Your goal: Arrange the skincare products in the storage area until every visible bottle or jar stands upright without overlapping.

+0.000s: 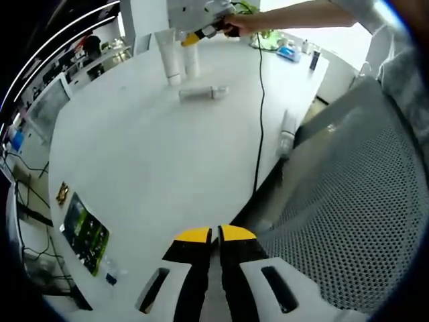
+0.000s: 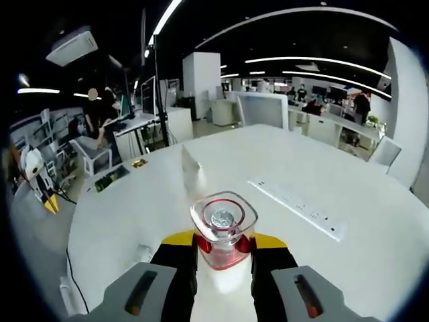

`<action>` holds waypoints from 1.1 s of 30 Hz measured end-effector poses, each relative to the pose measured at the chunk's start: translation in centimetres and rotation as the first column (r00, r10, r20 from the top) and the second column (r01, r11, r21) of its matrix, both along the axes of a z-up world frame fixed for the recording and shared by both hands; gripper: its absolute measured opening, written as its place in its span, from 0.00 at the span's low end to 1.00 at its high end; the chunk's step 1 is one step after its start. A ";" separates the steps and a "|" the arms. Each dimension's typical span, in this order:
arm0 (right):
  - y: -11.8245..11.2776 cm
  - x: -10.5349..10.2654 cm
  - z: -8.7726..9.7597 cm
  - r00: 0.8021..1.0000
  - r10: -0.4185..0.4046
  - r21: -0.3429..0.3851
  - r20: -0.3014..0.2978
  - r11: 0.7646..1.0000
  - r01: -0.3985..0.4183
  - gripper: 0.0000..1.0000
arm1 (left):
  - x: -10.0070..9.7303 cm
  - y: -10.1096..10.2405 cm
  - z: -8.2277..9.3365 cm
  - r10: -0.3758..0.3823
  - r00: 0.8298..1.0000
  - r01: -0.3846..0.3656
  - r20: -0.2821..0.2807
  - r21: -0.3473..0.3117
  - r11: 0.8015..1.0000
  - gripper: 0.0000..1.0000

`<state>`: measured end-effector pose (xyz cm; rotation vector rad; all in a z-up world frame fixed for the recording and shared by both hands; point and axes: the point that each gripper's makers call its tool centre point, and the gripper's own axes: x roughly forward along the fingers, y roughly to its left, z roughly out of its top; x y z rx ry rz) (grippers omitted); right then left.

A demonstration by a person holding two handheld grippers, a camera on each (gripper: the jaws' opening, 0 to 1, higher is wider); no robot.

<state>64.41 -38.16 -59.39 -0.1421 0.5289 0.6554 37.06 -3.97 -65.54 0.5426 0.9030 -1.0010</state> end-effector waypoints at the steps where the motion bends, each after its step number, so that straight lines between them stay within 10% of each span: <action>1: 0.1 -0.1 0.0 1.000 0.000 0.001 0.001 1.000 0.000 0.24 | 0.0 0.0 0.0 0.000 1.000 0.000 0.000 0.000 1.000 0.01; 33: 1.4 0.7 -0.3 0.998 0.056 0.027 0.039 0.998 -0.057 0.24 | 0.1 0.1 -0.1 0.003 1.000 -0.003 0.002 0.006 1.000 0.01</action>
